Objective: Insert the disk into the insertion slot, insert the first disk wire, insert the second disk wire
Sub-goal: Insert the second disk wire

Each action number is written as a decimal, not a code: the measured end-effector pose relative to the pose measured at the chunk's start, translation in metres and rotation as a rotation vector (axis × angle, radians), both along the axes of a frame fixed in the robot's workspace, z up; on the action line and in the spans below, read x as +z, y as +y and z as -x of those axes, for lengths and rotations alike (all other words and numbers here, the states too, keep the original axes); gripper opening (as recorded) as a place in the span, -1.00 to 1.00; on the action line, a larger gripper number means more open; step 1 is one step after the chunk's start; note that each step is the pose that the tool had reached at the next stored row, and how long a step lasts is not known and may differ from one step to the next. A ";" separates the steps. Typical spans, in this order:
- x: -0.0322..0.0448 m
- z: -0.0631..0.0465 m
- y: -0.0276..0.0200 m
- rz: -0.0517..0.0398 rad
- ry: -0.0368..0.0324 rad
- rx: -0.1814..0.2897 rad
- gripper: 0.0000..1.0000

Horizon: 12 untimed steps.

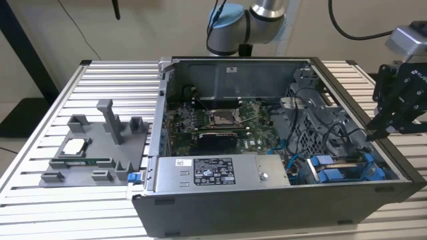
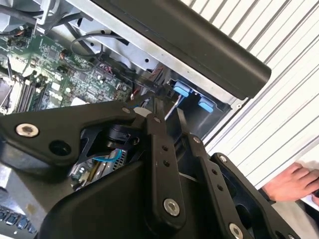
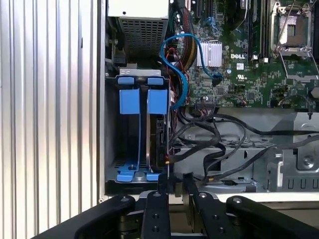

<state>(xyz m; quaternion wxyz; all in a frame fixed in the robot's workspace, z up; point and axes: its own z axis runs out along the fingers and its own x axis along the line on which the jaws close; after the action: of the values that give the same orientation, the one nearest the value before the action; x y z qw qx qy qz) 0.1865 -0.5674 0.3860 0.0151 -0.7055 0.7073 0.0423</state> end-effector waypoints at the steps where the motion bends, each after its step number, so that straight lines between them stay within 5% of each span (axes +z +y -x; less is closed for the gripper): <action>1: -0.0006 0.000 0.0000 -0.0094 0.0000 0.000 -0.47; 5: -0.0037 -0.001 0.0000 -0.0428 0.0000 0.000 -0.47; 12: -0.0089 -0.007 -0.0017 -0.0510 0.0001 0.000 -0.47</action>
<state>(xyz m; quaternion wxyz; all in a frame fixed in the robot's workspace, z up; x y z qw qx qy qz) 0.1934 -0.5691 0.3771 0.0331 -0.7048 0.7061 0.0604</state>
